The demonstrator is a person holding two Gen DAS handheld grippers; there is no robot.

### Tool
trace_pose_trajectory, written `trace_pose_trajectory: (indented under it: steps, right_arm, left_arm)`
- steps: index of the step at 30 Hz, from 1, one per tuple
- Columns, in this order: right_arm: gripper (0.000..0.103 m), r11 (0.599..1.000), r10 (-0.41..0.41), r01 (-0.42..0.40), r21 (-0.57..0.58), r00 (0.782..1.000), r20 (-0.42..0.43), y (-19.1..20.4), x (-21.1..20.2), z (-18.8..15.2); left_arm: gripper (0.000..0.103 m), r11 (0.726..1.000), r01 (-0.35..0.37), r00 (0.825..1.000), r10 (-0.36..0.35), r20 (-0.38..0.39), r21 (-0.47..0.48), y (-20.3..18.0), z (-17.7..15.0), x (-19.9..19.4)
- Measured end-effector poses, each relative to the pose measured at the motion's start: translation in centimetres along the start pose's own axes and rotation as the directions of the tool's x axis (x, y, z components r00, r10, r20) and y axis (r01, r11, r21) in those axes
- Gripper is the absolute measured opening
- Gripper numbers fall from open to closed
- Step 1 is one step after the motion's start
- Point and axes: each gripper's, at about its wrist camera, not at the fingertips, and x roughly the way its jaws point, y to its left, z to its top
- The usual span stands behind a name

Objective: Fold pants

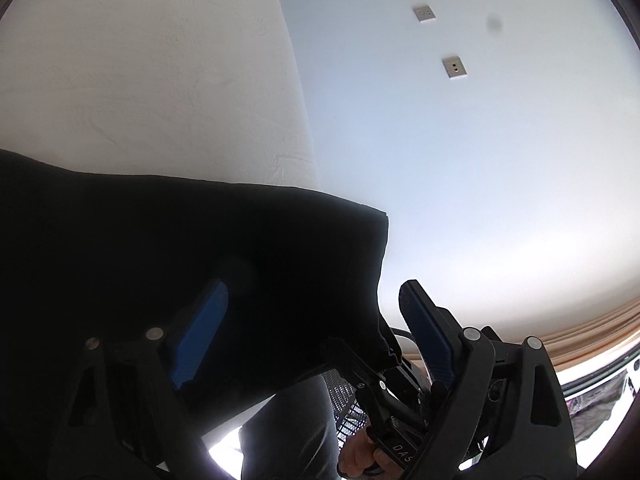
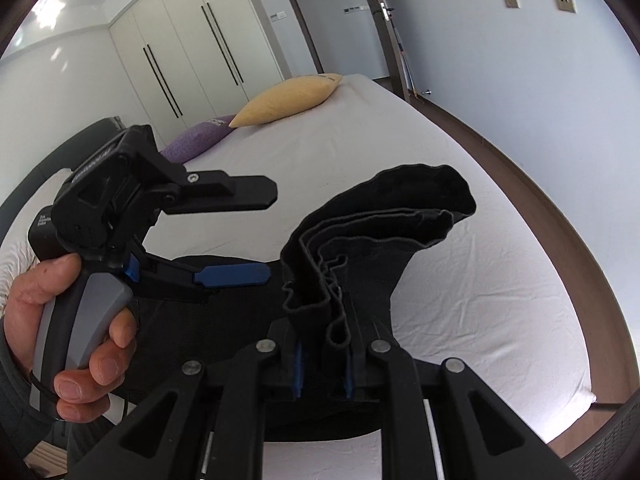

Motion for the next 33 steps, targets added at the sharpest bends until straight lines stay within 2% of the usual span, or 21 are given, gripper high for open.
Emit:
trace_pose_trajectory:
  steps: [4,6,9,14,17,21,26,29,30,31,32,33]
  right_arm:
    - [0.016,0.995,-0.004,0.001,-0.098,1.0,-0.031,2.0,0.6,0.2]
    - [0.016,0.989,-0.005,-0.001,-0.151,0.999,-0.04,3.3,0.8,0.1]
    - [0.016,0.976,0.003,-0.015,-0.215,0.998,-0.055,4.8,0.9,-0.1]
    - [0.016,0.954,-0.001,-0.019,-0.301,0.998,-0.068,6.3,0.9,-0.3]
    - [0.016,0.942,-0.008,-0.015,-0.336,0.998,-0.068,6.6,0.8,-0.7]
    - [0.016,0.929,-0.024,-0.002,-0.369,0.998,-0.066,7.5,0.7,-1.0]
    - [0.016,0.914,-0.05,0.02,-0.404,0.997,-0.063,9.0,1.4,-0.7]
    - [0.016,0.908,-0.056,0.025,-0.418,0.997,-0.061,9.4,1.7,-1.0]
    - [0.016,0.907,-0.057,0.025,-0.421,0.996,-0.063,9.5,1.7,-1.0]
    - [0.016,0.905,-0.058,0.026,-0.425,0.996,-0.063,9.7,1.6,-1.0]
    - [0.016,0.904,-0.059,0.027,-0.427,0.996,-0.063,9.9,1.6,-1.0]
    - [0.016,0.903,-0.06,0.027,-0.429,0.996,-0.064,10.0,1.7,-1.1]
  left_arm:
    - [0.087,0.998,0.048,0.999,-0.047,0.024,-0.038,1.7,0.1,-2.3]
    - [0.087,0.999,0.055,0.998,-0.055,0.016,-0.004,1.5,0.3,-3.1]
    - [0.087,0.995,0.027,1.0,-0.026,-0.011,0.091,0.3,-0.6,-4.2]
    - [0.087,0.988,-0.004,1.0,0.002,0.012,0.155,-0.8,-1.2,-7.5]
    - [0.087,0.99,-0.03,0.999,0.024,0.043,0.14,-0.5,-1.6,-7.4]
    - [0.087,0.997,-0.046,0.996,0.04,0.085,0.068,1.5,-1.3,-8.2]
    - [0.087,0.995,-0.088,0.993,0.085,0.079,0.036,3.3,-1.1,-7.5]
    - [0.085,0.997,-0.082,0.992,0.08,0.093,0.016,4.2,-1.9,-5.8]
    - [0.079,0.997,-0.078,0.992,0.076,0.101,0.02,4.3,-1.9,-6.0]
    - [0.064,0.997,-0.071,0.992,0.069,0.102,0.025,4.4,-1.9,-6.1]
    - [0.056,0.997,-0.071,0.992,0.068,0.102,0.023,4.6,-1.9,-6.3]
    - [0.034,0.997,-0.071,0.992,0.069,0.105,0.023,4.5,-2.0,-6.1]
